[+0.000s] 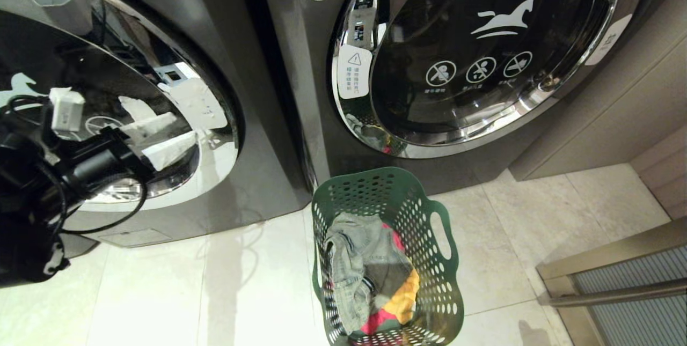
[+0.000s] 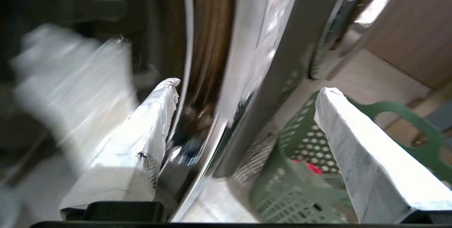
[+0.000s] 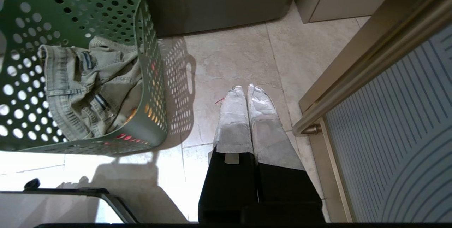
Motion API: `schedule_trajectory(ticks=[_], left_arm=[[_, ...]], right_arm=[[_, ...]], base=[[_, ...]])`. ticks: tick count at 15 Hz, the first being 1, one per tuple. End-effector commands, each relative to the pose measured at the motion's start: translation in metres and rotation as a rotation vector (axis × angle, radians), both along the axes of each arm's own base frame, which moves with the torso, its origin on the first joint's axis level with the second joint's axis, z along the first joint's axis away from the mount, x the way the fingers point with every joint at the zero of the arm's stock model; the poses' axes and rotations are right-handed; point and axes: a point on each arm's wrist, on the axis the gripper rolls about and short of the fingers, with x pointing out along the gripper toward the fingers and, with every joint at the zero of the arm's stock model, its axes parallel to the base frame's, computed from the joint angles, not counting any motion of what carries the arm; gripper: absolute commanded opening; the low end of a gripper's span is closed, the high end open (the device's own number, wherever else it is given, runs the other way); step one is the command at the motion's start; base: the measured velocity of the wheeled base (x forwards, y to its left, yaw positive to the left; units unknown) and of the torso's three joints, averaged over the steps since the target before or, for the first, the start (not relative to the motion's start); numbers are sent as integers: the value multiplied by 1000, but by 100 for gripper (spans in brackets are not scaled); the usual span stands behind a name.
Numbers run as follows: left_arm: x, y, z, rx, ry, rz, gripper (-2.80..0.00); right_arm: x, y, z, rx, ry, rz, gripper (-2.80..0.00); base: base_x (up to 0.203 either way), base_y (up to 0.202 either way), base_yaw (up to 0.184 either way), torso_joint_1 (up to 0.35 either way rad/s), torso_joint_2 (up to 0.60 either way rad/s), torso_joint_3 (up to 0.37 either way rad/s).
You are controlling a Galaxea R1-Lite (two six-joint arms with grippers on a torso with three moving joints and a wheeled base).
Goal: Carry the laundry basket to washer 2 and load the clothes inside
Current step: Open the lid of the washing machine
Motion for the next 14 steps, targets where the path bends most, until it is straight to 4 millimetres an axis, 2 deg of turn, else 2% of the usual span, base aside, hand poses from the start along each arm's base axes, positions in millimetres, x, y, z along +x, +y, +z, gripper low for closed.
schedule_trajectory(ticks=[1,4,7,8,11,13,14], left_arm=[[-9,13,4,3,-13,46,0],[-27,19,14,6,-35,81,0],[-71,13,56,21,-161,99,0],[-94,9,76,31,-229,111,0],[-186,-7,133,37,-411,210,0],[-241,-25,156,-12,-473,293,0],[-256,-31,159,-56,-438,330,0]], right_arm=[[0,0,0,0,-1,1,-280],[0,0,0,0,-1,1,-280],[0,0,0,0,0,1,-280],[0,0,0,-1,0,1,-280],[0,0,0,0,0,1,-280],[0,0,0,0,0,1,-280],[0,0,0,0,1,1,-280]], base=[[0,0,0,0,0,0],[0,0,0,0,0,0],[0,0,0,0,0,0],[0,0,0,0,0,0],[0,0,0,0,0,0],[0,0,0,0,0,0],[0,0,0,0,0,0]])
